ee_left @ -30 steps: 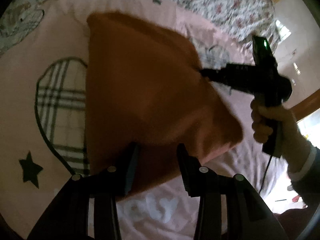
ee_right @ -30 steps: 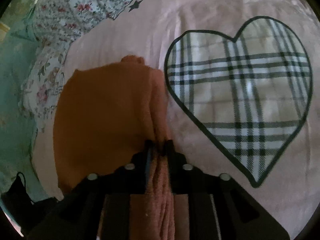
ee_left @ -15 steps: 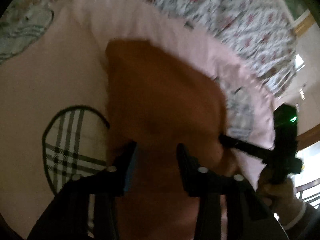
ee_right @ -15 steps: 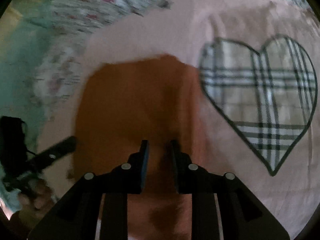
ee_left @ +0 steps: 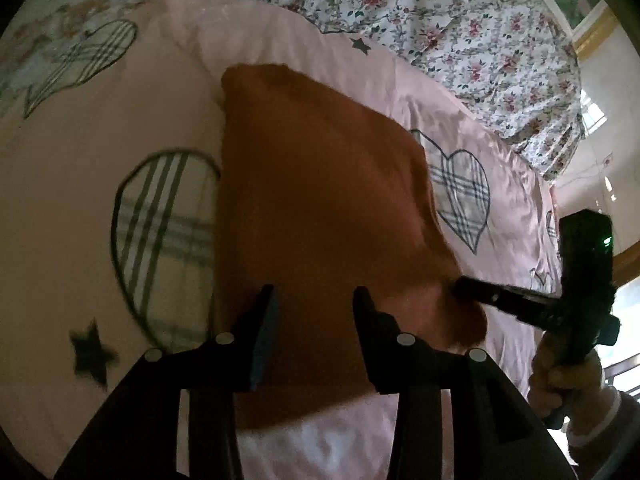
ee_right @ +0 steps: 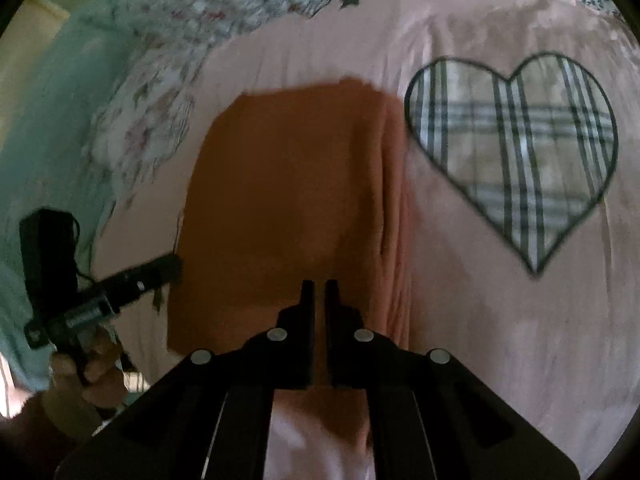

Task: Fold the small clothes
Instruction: 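Open the right gripper and pull it back from the folded sweater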

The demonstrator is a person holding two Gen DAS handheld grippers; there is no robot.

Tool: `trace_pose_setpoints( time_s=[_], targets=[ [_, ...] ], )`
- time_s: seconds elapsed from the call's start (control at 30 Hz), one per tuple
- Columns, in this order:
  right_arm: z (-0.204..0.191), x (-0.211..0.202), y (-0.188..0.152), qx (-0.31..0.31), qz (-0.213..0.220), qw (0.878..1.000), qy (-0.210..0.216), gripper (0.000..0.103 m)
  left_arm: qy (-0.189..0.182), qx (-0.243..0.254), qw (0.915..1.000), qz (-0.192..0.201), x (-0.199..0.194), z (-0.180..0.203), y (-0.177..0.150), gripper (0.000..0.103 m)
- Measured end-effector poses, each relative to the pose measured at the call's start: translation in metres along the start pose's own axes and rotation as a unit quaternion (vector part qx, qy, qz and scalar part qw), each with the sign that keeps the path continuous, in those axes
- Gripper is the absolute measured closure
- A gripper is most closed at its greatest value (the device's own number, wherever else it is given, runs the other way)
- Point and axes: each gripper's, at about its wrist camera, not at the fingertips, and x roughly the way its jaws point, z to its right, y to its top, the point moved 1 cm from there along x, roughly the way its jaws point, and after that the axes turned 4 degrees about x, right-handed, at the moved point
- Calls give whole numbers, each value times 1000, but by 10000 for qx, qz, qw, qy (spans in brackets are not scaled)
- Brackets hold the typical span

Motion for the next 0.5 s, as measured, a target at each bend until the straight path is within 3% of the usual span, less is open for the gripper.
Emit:
trace_pose_setpoints(
  time_s=[0.13,0.3,0.5],
  targets=[
    [16,8,-26,27,-220,9997,-59,98,295,-50,9994,-150,-1,4,-33,61],
    [28,10,-38,113,-110,9999,-49,98,752,260,9956,-499,21,1,-55,60],
    [22,6,-44,224,28,9991,-372,98,568,603,9955,-466,20,8,-59,46]
  ],
)
